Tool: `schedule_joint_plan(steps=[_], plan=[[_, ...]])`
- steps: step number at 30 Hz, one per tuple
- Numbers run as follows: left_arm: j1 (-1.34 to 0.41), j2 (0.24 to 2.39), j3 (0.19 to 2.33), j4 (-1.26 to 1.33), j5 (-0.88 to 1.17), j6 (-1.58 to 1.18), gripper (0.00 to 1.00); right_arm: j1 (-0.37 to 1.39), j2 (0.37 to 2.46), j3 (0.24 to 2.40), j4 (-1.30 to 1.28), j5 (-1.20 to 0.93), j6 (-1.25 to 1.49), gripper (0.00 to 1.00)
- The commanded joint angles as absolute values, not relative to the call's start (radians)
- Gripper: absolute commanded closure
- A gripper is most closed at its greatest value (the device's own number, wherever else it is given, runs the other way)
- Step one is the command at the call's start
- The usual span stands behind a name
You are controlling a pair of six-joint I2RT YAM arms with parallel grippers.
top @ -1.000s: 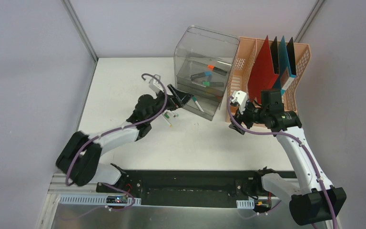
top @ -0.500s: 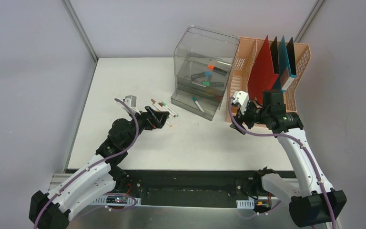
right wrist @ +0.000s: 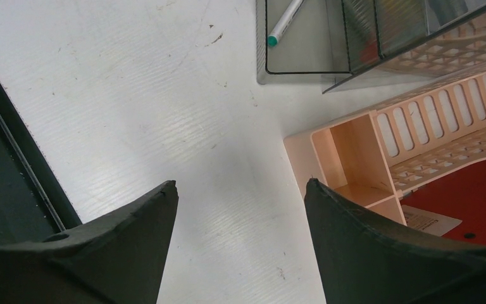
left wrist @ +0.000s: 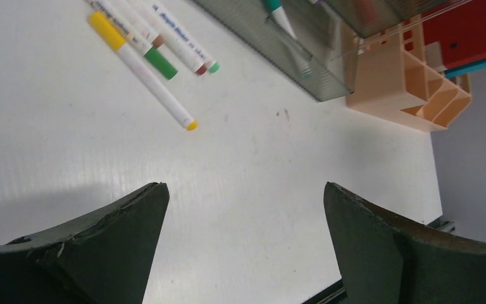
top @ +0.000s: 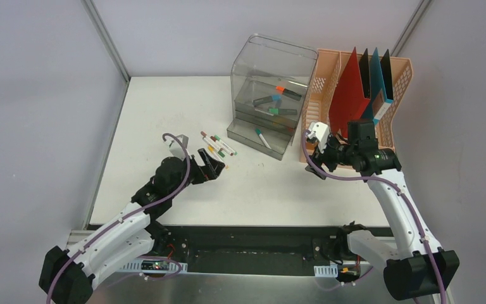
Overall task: Organize the desk
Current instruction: Pick up the stationery from the center of the board.
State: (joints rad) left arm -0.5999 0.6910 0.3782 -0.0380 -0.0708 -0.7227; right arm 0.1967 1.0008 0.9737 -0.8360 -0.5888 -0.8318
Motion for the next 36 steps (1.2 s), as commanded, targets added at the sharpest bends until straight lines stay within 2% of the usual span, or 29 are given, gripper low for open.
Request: schedule_joint_plan(steps=[1,7,11,20,28,36], plan=[[-0.588,0.765,0.425,-0.107,-0.104,-0.806,0.03,0.19,1.005,0.979,-0.834,-0.62,-0.859,0.24],[-0.588,0.946,0.547,-0.247,-0.204,-0.906,0.1,0.19,0.999,0.979,-0.834,-0.623,-0.861,0.24],[-0.588,1.106,0.696,-0.38,-0.236,-0.913,0.11,0.19,0.999,0.977,-0.834,-0.622,-0.862,0.23],[-0.589,1.453,1.041,-0.701,-0.361,-0.973,0.21,0.189,0.999,0.976,-0.834,-0.617,-0.867,0.23],[-0.589,1.596,1.154,-0.708,-0.36,-0.933,0.37,0.189,1.008,0.974,-0.836,-0.614,-0.87,0.23],[-0.59,1.675,1.212,-0.707,-0.345,-0.908,0.43,0.189,1.015,0.974,-0.836,-0.612,-0.871,0.23]])
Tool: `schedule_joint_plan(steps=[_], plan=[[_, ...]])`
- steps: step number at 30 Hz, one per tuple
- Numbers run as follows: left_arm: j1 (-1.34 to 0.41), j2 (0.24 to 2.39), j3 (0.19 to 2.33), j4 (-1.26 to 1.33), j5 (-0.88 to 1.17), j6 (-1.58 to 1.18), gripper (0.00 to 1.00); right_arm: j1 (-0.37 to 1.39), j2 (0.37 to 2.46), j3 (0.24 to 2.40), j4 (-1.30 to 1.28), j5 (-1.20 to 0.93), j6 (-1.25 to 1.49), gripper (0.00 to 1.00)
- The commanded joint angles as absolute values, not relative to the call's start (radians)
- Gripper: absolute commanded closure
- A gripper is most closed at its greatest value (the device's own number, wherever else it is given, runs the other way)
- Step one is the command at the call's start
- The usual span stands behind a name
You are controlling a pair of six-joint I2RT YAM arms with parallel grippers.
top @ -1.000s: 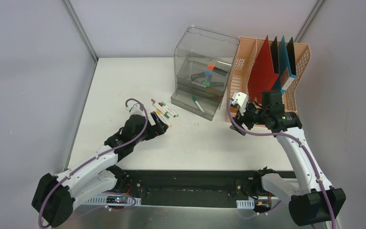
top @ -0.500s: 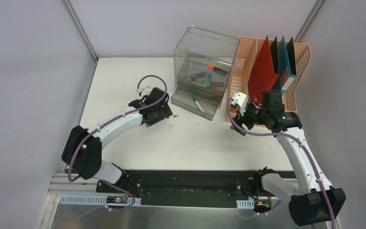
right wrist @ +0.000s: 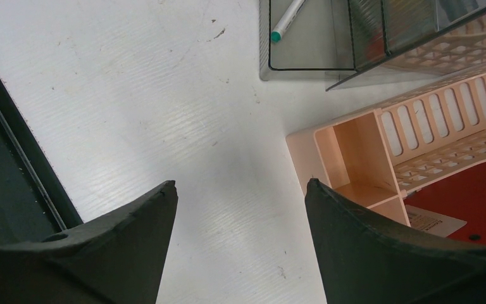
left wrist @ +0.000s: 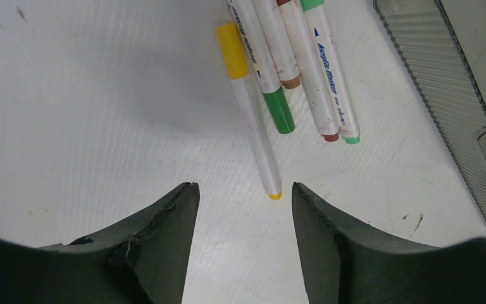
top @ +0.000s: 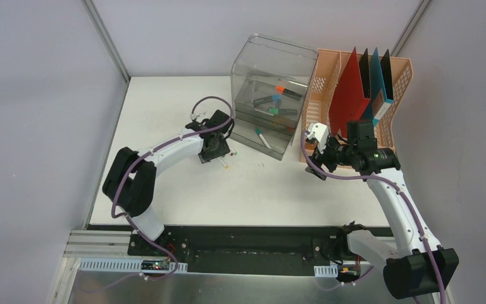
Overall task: Organize the desk
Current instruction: Pick up the stationery from the center of the board.
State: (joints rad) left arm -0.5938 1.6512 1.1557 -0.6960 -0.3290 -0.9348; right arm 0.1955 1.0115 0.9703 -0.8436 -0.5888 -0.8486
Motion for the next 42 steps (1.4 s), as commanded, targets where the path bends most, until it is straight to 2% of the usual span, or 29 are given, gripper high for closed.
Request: schedule_joint_plan(steps=[1,16,27,30,42], plan=[[-0.589,1.683,1.216,-0.707,-0.342,-0.902,0.44,0.189,1.015,0.974,-0.836,-0.611,-0.872,0.23],[-0.589,1.767,1.251,-0.704,-0.324,-0.871,0.47,0.189,1.03,0.974,-0.822,-0.606,-0.851,0.23],[-0.589,1.816,1.254,-0.682,-0.293,-0.865,0.71,0.189,1.031,0.973,-0.824,-0.609,-0.852,0.23],[-0.589,1.824,1.248,-0.675,-0.291,-0.866,0.75,0.188,1.031,0.973,-0.825,-0.611,-0.854,0.23],[-0.589,1.856,1.226,-0.668,-0.281,-0.87,0.74,0.188,1.034,0.973,-0.827,-0.612,-0.856,0.22]])
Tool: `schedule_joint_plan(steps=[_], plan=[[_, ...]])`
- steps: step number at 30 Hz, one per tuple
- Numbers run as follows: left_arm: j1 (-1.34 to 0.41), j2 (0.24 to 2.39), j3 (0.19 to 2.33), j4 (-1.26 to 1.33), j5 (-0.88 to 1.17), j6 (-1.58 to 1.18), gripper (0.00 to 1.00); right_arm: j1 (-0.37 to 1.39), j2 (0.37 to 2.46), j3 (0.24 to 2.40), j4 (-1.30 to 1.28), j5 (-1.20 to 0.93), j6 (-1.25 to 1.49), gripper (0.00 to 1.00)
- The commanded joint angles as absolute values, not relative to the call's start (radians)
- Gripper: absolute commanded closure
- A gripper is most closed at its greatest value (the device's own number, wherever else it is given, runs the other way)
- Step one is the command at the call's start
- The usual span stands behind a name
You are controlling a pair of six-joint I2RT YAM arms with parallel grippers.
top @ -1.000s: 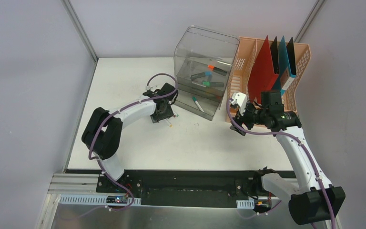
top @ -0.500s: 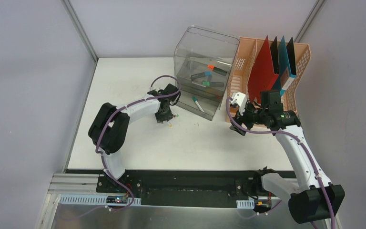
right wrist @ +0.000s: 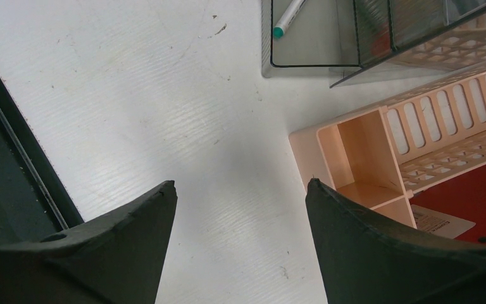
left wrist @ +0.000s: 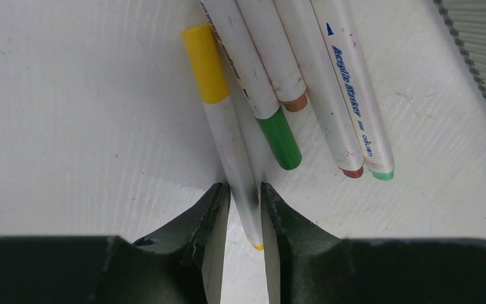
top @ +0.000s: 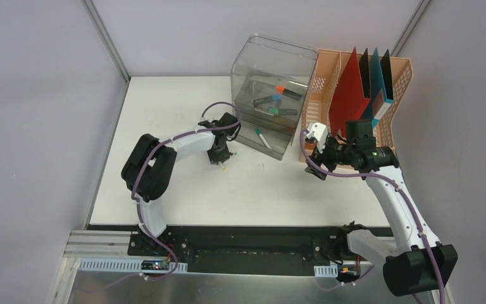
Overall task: Organize the desk
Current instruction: Pick up the stationery from the center of the board.
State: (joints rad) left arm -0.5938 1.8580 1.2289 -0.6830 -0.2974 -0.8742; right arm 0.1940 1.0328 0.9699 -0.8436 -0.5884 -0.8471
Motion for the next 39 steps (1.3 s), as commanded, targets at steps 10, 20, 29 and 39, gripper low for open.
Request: schedule_joint_plan(steps=[10,20,29,39], plan=[[-0.589,1.819,1.157,-0.659,-0.295,-0.893,0.92,0.189,1.037,0.973,-0.828,-0.613,-0.856,0.22],[-0.589,1.581,0.979,-0.619,-0.312,-0.901,0.98,0.188,1.076,0.993,-0.867,-0.705,-0.843,0.17],[-0.589,1.258,0.738,-0.438,-0.176,-0.807,1.0,0.189,1.119,1.017,-0.884,-0.886,-0.758,0.05],[-0.591,0.863,0.41,0.043,0.107,-0.724,1.0,0.19,1.215,1.067,-0.918,-1.245,-0.621,0.0]])
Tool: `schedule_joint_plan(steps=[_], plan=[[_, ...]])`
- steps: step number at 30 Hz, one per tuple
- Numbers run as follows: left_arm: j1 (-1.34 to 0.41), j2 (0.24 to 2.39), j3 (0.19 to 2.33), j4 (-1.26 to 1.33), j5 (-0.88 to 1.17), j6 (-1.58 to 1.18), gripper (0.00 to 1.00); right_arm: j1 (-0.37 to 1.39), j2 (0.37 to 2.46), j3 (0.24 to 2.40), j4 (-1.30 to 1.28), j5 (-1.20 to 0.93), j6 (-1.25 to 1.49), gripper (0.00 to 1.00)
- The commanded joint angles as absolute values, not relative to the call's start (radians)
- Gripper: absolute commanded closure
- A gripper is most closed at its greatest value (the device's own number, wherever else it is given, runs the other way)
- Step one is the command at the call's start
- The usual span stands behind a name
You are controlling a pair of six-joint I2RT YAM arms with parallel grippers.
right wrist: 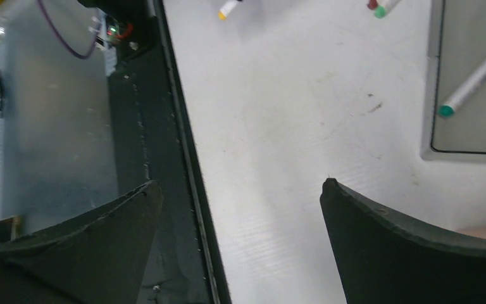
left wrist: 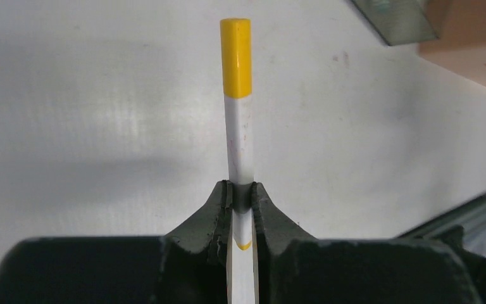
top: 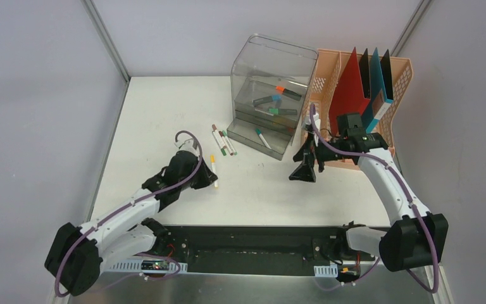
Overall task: Organize the desk
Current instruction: Pick up the stationery from the center of the board, then place the stationery in the drawer.
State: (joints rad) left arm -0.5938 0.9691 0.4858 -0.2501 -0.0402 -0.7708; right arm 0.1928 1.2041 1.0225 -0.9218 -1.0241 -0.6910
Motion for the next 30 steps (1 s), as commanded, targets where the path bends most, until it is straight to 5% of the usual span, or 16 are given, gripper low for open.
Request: schedule_joint_plan(steps=[1,18,30], plan=[[-0.592,0.828,0.385,0.098,0.14,-0.723,1.0,0.189,1.212,1.054,-0.887,-1.239,-0.589,0.0],[-0.882,0.974,0.387,0.64,0.065,-0.637,1.0,0.19,1.063,0.756,0.085,-1.263,0.346,0.0],[-1.043,1.182,0.504,0.795,-0.069,-0.578,1.0,0.218,1.081,0.727,0.139,-1.265,0.353,0.01]])
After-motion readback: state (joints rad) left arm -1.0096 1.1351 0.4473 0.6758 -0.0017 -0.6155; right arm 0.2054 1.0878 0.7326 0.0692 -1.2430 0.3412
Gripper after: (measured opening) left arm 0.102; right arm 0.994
